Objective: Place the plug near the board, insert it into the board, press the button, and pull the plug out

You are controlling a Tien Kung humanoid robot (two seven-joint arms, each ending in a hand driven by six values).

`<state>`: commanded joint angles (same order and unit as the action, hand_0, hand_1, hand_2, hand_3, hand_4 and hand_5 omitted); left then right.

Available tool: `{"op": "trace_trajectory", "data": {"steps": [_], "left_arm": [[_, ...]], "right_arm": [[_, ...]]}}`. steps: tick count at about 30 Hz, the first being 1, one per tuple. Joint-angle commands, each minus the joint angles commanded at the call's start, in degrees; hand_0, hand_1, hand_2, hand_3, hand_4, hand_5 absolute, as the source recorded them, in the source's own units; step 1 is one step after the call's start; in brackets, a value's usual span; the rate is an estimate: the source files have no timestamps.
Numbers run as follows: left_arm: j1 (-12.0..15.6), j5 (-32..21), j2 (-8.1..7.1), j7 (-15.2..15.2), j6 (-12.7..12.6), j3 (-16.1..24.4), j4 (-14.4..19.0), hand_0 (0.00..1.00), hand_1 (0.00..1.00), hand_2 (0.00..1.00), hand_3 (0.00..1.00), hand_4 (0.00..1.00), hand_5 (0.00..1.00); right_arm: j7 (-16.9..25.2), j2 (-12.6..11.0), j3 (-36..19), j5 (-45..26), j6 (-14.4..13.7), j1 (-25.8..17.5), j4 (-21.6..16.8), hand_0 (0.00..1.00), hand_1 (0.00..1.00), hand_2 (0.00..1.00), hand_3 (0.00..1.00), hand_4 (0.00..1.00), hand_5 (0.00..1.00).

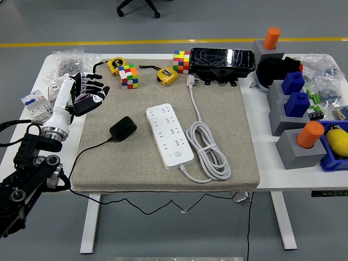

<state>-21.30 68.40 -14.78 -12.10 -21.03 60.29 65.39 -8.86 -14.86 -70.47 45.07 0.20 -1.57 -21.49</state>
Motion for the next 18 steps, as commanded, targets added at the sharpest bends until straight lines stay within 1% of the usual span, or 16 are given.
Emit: {"op": "trace_trajectory", "data": {"steps": [5,11,18], "left_arm": [[-0.2,-0.1,-0.16,0.0,0.0,0.1,0.2,0.501,0.519,0.527,0.580,0.756,0.189],[0.3,-0.1,-0.19,0.3,0.2,0.0,0.2,0.503,0.519,0.527,0.581,0.756,0.190],[1.2,-0.1,-0.80,0.4,0.3,0.0,0.7,0.502,0.520,0.527,0.581,0.756,0.189]], "right_arm": [[0.0,0.1,-0.3,0.2,0.0,0.3,-0.2,0.577,0.635,0.625,0.551,0.891,0.420],[0.0,0.1,-1.2,0.4,-0.1,0.0,0.1,0.577,0.635,0.626,0.552,0.892,0.420],[0.0,0.4,-1.4,0.4,0.0,-0.2,0.2,0.577,0.635,0.626,0.552,0.893,0.423]]}}
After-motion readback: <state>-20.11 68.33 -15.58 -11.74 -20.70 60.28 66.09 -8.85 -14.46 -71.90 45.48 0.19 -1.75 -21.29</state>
